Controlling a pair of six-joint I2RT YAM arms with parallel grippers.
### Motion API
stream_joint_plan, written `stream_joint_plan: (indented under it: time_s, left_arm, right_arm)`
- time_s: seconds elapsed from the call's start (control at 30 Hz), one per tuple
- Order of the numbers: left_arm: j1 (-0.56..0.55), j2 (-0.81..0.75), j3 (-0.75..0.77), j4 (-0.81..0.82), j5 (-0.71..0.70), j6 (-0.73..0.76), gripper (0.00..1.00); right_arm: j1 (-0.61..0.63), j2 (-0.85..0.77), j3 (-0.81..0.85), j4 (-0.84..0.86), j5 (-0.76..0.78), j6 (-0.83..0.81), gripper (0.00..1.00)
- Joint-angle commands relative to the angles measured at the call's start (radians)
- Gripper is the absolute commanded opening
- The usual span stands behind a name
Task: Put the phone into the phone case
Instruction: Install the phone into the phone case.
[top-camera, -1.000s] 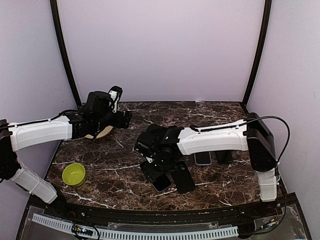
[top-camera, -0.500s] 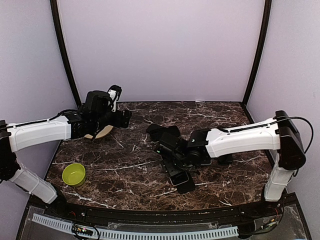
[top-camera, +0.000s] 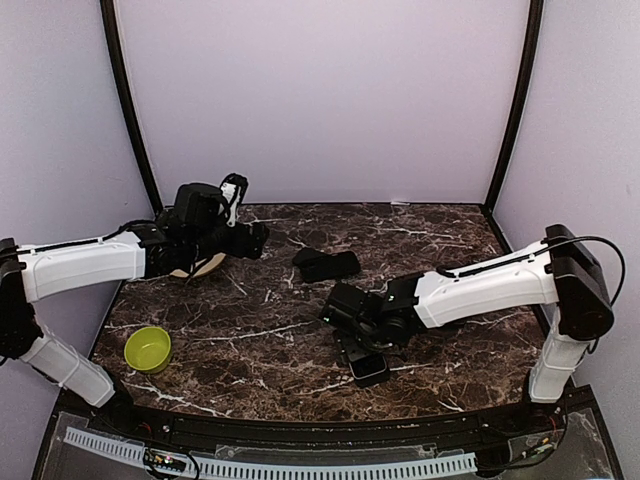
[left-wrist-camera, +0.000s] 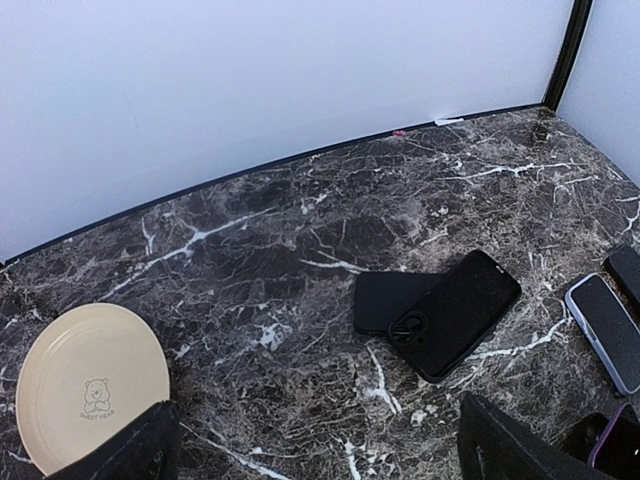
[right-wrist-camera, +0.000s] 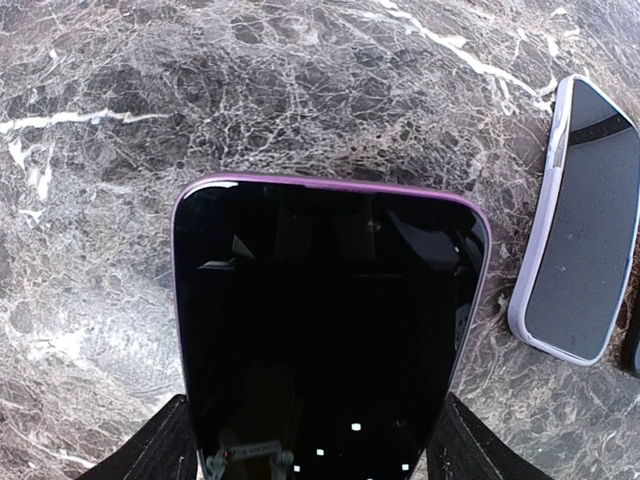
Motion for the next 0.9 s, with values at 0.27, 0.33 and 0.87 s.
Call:
stream_joint_plan:
  time_s: [0.27,0.33,0.87]
  left_arm:
    - [-0.001,0.017,0.015,0.0,0.032,-0.016,0.98]
    - [-0.001,0.019,0.015,-0.002,0.035,-0.016,0.98]
    - [-0.001,0.013,0.015,-0.002,0.026,-0.011,0.98]
  right_arm:
    - [0.007,0.018,-0.048,0.032,-0.007,-0.019,0.21]
    - [0.008,0.012,-0.057,0.032,-0.005,-0.013,0.21]
    - [0.0,0.04,-0.081,0.033,-0.059,0.033,0.46]
